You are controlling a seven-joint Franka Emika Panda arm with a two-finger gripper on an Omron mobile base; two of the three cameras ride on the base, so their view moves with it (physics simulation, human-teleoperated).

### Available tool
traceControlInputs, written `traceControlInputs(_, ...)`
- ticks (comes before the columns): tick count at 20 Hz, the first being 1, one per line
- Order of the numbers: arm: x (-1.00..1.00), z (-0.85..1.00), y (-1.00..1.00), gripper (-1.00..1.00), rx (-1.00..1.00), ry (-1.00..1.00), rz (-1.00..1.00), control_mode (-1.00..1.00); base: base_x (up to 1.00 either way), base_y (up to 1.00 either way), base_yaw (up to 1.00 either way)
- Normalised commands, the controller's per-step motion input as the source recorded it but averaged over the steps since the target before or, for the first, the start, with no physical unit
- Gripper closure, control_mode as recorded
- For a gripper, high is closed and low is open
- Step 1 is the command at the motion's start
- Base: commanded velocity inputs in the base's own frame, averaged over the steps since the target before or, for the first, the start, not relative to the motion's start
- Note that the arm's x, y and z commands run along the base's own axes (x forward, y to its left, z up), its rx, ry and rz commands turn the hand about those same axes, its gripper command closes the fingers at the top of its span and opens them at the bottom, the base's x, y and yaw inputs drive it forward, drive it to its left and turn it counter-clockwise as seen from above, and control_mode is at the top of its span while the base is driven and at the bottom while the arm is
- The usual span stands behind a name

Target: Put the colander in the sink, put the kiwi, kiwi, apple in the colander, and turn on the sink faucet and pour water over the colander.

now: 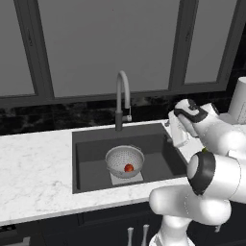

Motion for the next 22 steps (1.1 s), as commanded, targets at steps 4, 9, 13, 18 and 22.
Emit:
traceControlInputs(4, -0.62, 0.01, 0.00, -1.00, -0.63, 0.00, 0.51, -1.00, 0.00, 0.00, 0.00)
traceControlInputs(9, -0.66, 0.01, 0.00, -1.00, -0.61, 0.06, 0.41, -1.00, 0.00, 0.00, 0.00)
traceControlInputs(13, -0.32, 0.00, -0.20, -1.00, -0.48, 0.23, 0.38, -1.00, 0.00, 0.00, 0.00)
traceControlInputs(18, -0.17, 0.09, -0.52, -1.00, -0.27, 0.27, 0.33, -1.00, 0.00, 0.00, 0.00)
traceControlInputs(22, -0.16, 0.12, -0.80, -1.00, -0.11, 0.27, 0.29, -1.00, 0.00, 0.00, 0.00)
